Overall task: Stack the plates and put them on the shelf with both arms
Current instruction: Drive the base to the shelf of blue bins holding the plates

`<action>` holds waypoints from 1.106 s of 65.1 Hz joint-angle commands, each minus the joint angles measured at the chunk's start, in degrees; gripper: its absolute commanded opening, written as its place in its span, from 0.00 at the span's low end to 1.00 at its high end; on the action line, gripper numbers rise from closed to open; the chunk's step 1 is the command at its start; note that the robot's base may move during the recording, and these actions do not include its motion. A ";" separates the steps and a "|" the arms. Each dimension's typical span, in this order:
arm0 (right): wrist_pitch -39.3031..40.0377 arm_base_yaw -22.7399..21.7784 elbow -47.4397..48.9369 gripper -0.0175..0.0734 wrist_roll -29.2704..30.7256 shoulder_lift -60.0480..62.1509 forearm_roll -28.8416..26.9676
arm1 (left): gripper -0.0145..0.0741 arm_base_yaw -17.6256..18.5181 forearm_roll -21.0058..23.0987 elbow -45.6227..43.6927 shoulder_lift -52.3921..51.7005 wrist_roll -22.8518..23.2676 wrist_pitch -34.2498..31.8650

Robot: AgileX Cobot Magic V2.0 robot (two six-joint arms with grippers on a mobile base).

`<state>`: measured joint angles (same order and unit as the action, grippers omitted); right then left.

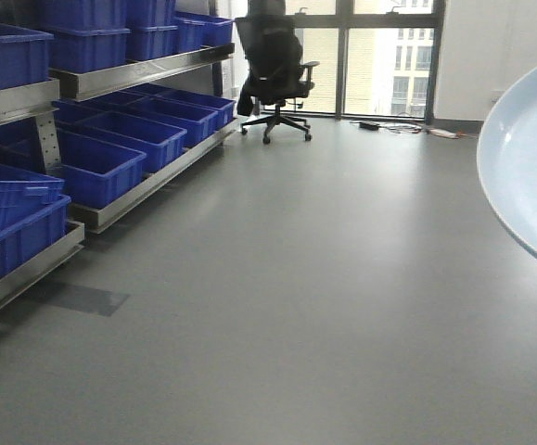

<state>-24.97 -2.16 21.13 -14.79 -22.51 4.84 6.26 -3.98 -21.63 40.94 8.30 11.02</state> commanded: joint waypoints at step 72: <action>5.95 -0.32 1.65 0.25 0.19 -0.18 0.40 | 0.26 -0.07 0.14 -1.59 0.07 0.28 -4.60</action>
<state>-24.97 -2.16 21.13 -14.79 -22.51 4.84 6.26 -3.98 -21.63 40.94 8.30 11.02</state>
